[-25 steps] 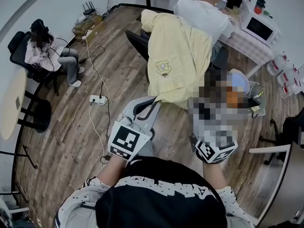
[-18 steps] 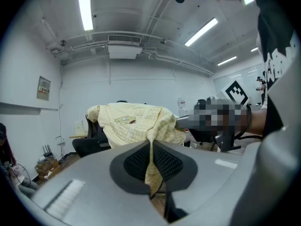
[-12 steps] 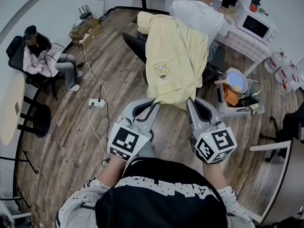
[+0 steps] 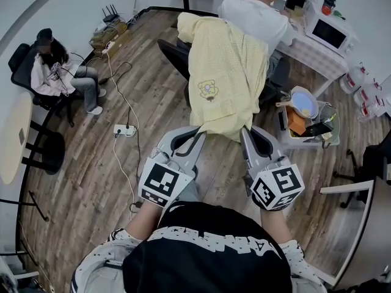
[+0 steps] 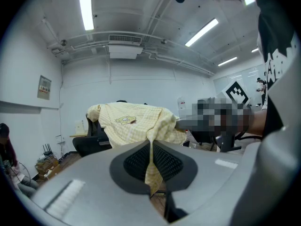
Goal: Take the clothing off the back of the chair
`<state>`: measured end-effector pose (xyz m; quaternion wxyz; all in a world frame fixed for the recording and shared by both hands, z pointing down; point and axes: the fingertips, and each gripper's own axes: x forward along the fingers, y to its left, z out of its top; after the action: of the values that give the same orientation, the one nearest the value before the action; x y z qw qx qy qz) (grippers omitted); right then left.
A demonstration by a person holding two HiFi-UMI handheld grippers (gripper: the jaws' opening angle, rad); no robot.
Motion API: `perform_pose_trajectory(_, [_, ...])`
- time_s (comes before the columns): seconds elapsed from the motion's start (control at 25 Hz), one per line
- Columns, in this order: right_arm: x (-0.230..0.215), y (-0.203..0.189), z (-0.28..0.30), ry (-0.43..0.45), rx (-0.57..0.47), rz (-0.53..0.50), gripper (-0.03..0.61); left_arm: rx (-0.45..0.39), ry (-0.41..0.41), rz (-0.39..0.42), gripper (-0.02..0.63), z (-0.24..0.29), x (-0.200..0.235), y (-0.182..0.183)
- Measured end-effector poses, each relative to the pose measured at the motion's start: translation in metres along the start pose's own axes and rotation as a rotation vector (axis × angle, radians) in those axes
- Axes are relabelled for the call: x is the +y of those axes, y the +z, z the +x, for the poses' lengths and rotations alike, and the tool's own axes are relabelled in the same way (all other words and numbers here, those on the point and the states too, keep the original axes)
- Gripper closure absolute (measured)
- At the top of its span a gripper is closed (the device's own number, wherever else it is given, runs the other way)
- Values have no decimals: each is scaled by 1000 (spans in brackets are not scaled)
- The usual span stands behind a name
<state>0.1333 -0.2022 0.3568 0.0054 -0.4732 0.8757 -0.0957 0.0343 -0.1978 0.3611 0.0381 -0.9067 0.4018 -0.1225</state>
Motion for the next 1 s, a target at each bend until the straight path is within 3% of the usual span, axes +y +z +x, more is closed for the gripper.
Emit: perform_pose_trajectory(1.0, [-3,-2,-15,-2,-8,0,548,-1,-13,9,601,-1,-19,2])
